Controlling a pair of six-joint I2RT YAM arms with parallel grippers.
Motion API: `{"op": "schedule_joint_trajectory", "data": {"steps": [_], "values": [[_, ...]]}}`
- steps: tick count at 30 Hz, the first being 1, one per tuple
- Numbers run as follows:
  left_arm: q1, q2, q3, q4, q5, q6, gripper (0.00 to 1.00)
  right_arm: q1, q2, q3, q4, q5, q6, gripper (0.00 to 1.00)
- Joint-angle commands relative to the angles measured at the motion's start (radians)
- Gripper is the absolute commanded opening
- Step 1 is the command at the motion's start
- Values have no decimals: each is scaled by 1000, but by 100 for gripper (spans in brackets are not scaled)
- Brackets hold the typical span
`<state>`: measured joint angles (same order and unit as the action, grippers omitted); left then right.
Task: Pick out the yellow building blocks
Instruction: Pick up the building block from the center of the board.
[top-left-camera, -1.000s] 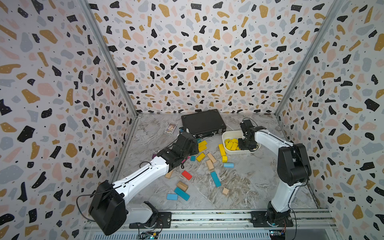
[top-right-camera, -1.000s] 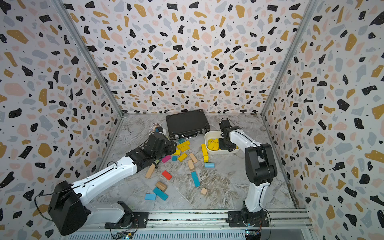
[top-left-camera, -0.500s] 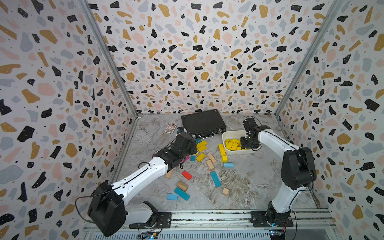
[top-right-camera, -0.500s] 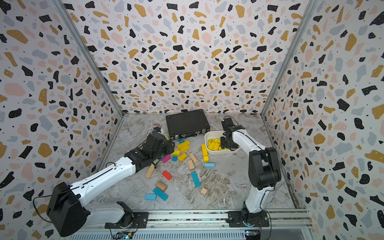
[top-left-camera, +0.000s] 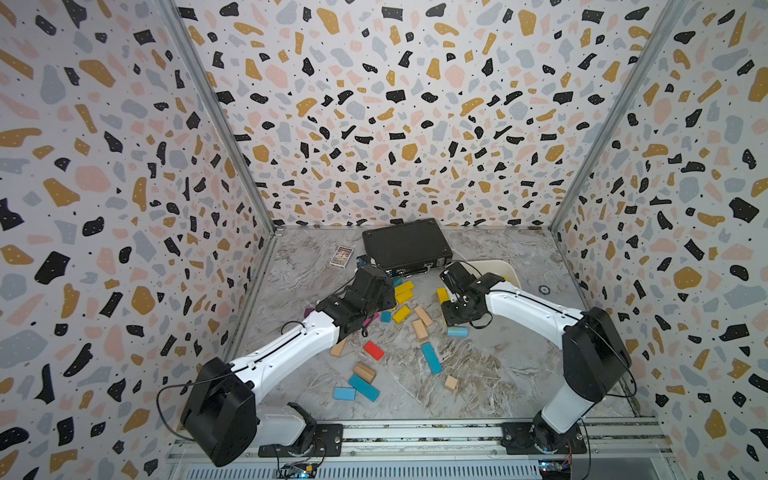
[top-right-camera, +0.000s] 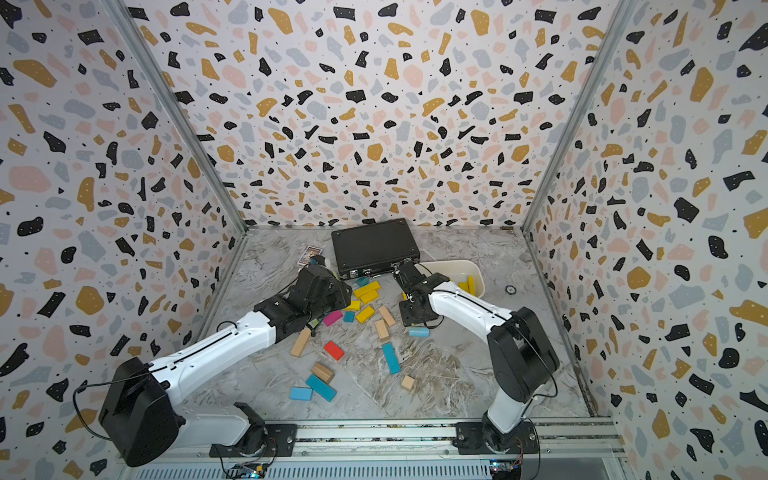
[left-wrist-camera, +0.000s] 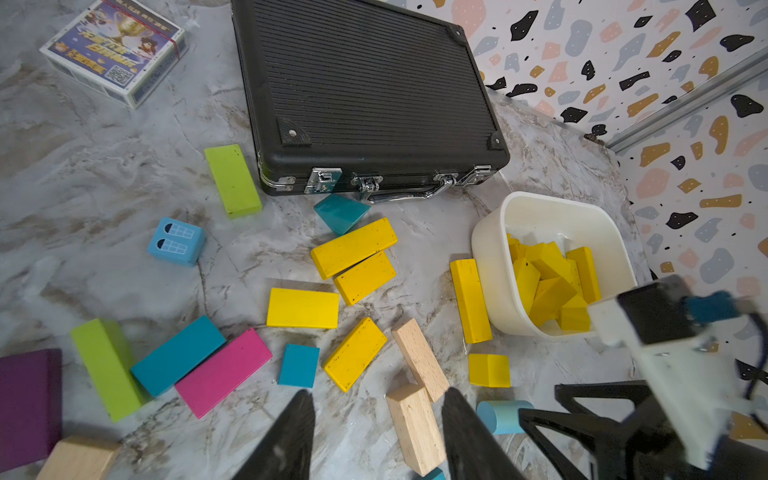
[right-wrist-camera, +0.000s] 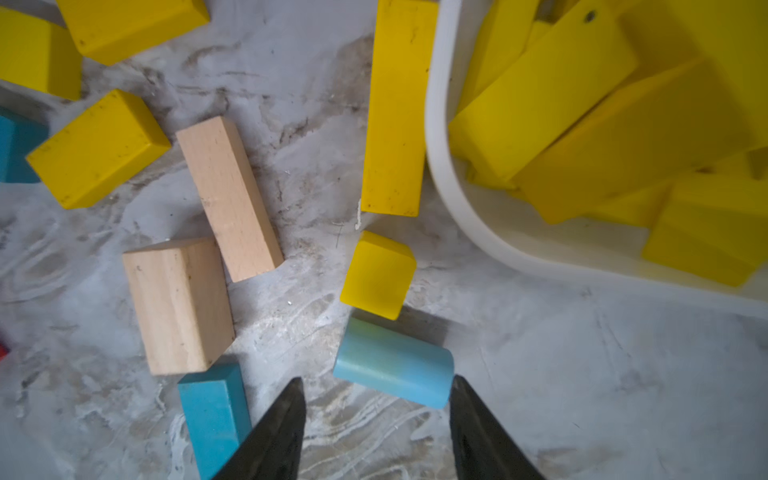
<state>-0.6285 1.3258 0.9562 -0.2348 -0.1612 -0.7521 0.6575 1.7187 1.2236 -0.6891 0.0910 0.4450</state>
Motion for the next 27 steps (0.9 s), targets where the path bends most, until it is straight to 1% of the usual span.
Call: {"op": "schedule_joint_trajectory", "data": {"steps": [1,8,13,21,24,27], "values": [[6,-29,-10,15,2,-11,51,-2,33,30,30,62,58,57],[7,-73,-36,-2,-25,-17,51,-2,138,90,29,118,64,56],[7,-78,-39,-3,-26,-21,51,-3,175,111,51,90,75,53],[7,-72,-34,-2,-26,-21,51,-2,227,145,58,82,78,52],[7,-72,-36,-3,-25,-23,51,-3,238,155,56,74,74,49],[7,-71,-37,-4,-28,-26,51,-2,238,160,44,67,62,41]]}}
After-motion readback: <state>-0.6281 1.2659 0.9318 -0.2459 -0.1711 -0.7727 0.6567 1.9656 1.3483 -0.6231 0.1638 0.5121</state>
